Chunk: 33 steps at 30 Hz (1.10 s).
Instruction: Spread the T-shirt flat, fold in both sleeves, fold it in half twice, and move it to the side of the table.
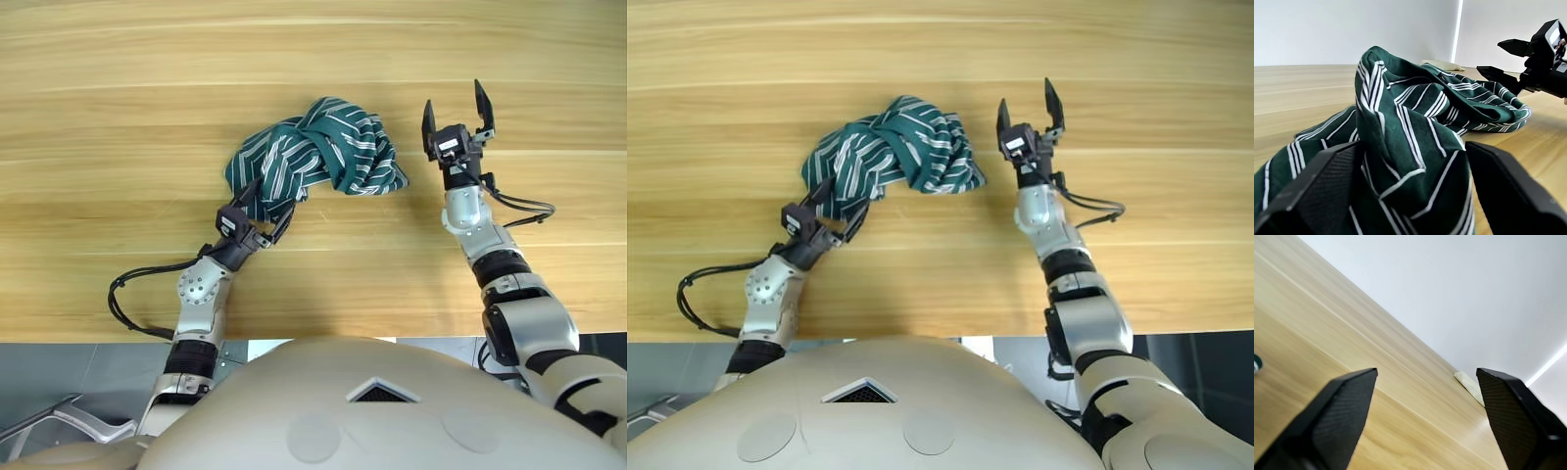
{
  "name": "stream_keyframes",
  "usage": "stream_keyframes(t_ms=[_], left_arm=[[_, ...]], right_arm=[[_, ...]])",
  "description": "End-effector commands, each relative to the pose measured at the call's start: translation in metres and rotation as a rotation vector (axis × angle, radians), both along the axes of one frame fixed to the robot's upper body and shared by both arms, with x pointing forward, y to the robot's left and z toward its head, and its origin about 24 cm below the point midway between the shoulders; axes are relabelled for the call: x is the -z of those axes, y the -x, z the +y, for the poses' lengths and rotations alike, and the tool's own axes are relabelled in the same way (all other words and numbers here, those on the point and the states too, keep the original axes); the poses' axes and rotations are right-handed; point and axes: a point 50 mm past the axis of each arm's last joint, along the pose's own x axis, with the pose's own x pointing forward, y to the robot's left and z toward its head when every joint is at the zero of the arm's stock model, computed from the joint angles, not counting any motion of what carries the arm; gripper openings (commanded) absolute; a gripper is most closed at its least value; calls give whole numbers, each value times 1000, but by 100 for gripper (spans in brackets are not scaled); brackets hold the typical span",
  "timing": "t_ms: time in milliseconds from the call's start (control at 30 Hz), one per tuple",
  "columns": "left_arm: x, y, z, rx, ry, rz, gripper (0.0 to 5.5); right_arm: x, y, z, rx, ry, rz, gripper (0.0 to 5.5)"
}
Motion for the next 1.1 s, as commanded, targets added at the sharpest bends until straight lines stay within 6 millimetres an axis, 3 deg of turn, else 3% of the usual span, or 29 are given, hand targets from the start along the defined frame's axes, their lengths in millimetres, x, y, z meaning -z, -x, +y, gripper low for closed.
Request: stream_keyframes(t_ms=[33, 433, 633, 1000, 1100], left_arm=[[6, 0, 2, -16, -43, 48, 378], [-21, 12, -4, 76, 159, -77, 378], [-10, -5, 9, -49, 146, 36, 378], [-3, 1, 5, -6, 38, 66, 378], [-9, -2, 7, -20, 82, 38, 329]], right_arm=[[-1, -2, 3, 7, -1, -9, 376], [8, -1, 7, 15, 6, 27, 376], [9, -1, 9, 10, 10, 32, 376], [10, -1, 12, 8, 11, 30, 376], [11, -1, 13, 8, 13, 35, 376]])
